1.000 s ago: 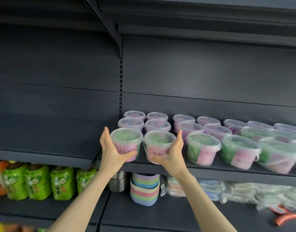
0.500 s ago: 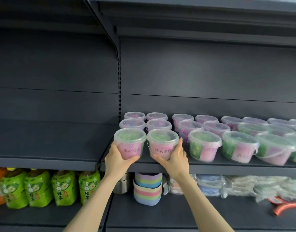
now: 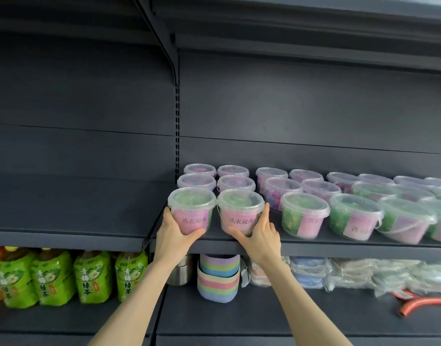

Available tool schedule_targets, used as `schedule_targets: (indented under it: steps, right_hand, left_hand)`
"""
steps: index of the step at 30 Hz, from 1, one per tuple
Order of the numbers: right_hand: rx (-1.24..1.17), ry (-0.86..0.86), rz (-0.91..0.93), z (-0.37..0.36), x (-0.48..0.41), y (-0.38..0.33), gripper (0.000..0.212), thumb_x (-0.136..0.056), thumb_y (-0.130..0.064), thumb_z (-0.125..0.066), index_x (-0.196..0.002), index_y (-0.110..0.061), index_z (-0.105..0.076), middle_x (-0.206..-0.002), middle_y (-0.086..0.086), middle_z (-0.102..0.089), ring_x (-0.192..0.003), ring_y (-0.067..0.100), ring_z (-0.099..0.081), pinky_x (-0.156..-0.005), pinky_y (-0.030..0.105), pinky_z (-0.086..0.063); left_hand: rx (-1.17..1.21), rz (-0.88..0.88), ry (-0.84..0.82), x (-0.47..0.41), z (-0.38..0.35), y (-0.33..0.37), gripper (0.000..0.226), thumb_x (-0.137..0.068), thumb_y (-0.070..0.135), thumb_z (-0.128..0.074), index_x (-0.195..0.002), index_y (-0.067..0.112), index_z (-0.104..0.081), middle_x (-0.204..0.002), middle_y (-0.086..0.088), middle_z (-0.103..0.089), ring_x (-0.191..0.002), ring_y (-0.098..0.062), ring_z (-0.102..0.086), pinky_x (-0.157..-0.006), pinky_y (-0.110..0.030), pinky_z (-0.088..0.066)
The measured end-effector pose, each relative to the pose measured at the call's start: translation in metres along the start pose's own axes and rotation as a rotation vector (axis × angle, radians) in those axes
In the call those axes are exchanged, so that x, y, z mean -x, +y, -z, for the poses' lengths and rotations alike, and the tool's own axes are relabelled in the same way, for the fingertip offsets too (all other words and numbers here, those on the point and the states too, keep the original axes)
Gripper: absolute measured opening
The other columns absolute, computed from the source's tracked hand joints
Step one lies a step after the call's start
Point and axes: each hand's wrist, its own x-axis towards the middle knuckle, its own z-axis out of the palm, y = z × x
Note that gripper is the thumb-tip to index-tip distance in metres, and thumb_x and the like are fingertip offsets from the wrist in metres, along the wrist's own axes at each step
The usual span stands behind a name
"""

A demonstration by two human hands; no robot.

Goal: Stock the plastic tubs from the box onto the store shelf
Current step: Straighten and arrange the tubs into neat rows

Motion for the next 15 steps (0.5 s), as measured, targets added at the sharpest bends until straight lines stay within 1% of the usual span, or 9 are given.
schedule_targets:
  steps: [2, 4, 5, 6, 8, 10, 11, 13, 15]
  right_hand:
    - [0.012, -0.005, -0.008, 0.001, 0.002, 0.0, 0.124, -0.07, -0.078, -0.052, -0.149, -0.009, 0.014, -0.143, 0.013, -0.044, -0.128, 0.031, -0.042, -0.108, 0.043, -0.031]
    - [0.02, -0.017, 0.001, 0.003, 0.006, 0.003, 0.118, -0.076, -0.073, -0.052, -0.149, -0.008, 0.014, -0.13, 0.013, -0.054, -0.123, 0.03, -0.046, -0.11, 0.041, -0.03]
    - [0.029, -0.022, 0.023, 0.004, 0.009, 0.006, 0.113, -0.079, -0.068, -0.054, -0.149, -0.007, 0.011, -0.125, 0.011, -0.057, -0.12, 0.028, -0.049, -0.11, 0.039, -0.03]
    - [0.04, -0.026, 0.047, 0.005, 0.013, 0.01, 0.106, -0.083, -0.06, -0.056, -0.15, -0.006, 0.006, -0.125, 0.009, -0.057, -0.119, 0.027, -0.05, -0.11, 0.038, -0.031]
    - [0.061, -0.044, 0.082, 0.009, 0.021, 0.02, 0.083, -0.088, -0.047, -0.057, -0.15, -0.009, -0.016, -0.139, 0.006, -0.049, -0.126, 0.025, -0.045, -0.109, 0.036, -0.033]
    - [0.089, -0.055, 0.094, 0.018, 0.028, 0.03, 0.056, -0.092, -0.038, -0.055, -0.141, -0.014, -0.041, -0.148, 0.003, -0.041, -0.133, 0.023, -0.039, -0.106, 0.034, -0.035]
    - [0.101, -0.047, 0.104, 0.023, 0.031, 0.035, 0.046, -0.093, -0.034, -0.054, -0.134, -0.015, -0.05, -0.147, 0.002, -0.042, -0.132, 0.022, -0.04, -0.102, 0.032, -0.038]
    - [0.108, 0.005, 0.143, 0.037, 0.034, 0.042, 0.032, -0.092, -0.027, -0.054, -0.12, -0.013, -0.063, -0.134, 0.0, -0.056, -0.121, 0.022, -0.049, -0.091, 0.031, -0.043]
    - [0.087, 0.068, 0.173, 0.057, 0.035, 0.05, 0.025, -0.091, -0.022, -0.057, -0.11, -0.012, -0.067, -0.118, -0.001, -0.063, -0.109, 0.022, -0.054, -0.082, 0.031, -0.045]
  left_hand:
    - [-0.037, 0.002, -0.01, 0.003, -0.001, 0.0, 0.108, -0.068, 0.043, -0.079, -0.144, 0.002, -0.014, -0.138, -0.015, -0.044, -0.124, -0.033, -0.045, -0.097, -0.045, -0.044]
    - [-0.132, -0.012, -0.008, 0.011, -0.004, -0.001, 0.107, -0.076, 0.044, -0.072, -0.146, -0.003, -0.005, -0.148, -0.02, -0.031, -0.134, -0.035, -0.032, -0.109, -0.045, -0.03]
    - [-0.205, -0.026, 0.002, 0.016, -0.006, -0.003, 0.102, -0.081, 0.044, -0.066, -0.146, -0.004, -0.004, -0.152, -0.021, -0.021, -0.138, -0.035, -0.025, -0.113, -0.043, -0.023]
    - [-0.278, -0.038, 0.017, 0.022, -0.008, -0.005, 0.094, -0.085, 0.045, -0.061, -0.146, -0.004, -0.008, -0.154, -0.021, -0.013, -0.139, -0.036, -0.02, -0.114, -0.041, -0.017]
    - [-0.394, -0.052, 0.049, 0.036, -0.012, -0.009, 0.077, -0.089, 0.043, -0.054, -0.144, -0.001, -0.023, -0.156, -0.02, -0.007, -0.138, -0.037, -0.021, -0.112, -0.041, -0.017]
    - [-0.439, -0.075, 0.086, 0.052, -0.015, -0.01, 0.06, -0.089, 0.036, -0.057, -0.137, 0.002, -0.042, -0.154, -0.019, -0.019, -0.134, -0.037, -0.031, -0.108, -0.044, -0.025]
    - [-0.435, -0.096, 0.103, 0.061, -0.017, -0.008, 0.052, -0.088, 0.031, -0.06, -0.13, 0.002, -0.051, -0.15, -0.018, -0.03, -0.132, -0.037, -0.036, -0.105, -0.046, -0.029]
    - [-0.413, -0.186, 0.122, 0.075, -0.023, 0.001, 0.033, -0.083, 0.02, -0.067, -0.111, 0.002, -0.064, -0.13, -0.018, -0.054, -0.119, -0.038, -0.049, -0.094, -0.049, -0.04]
    - [-0.375, -0.327, 0.139, 0.084, -0.033, 0.02, 0.019, -0.077, 0.01, -0.072, -0.094, 0.002, -0.069, -0.103, -0.014, -0.066, -0.095, -0.037, -0.061, -0.078, -0.046, -0.047]
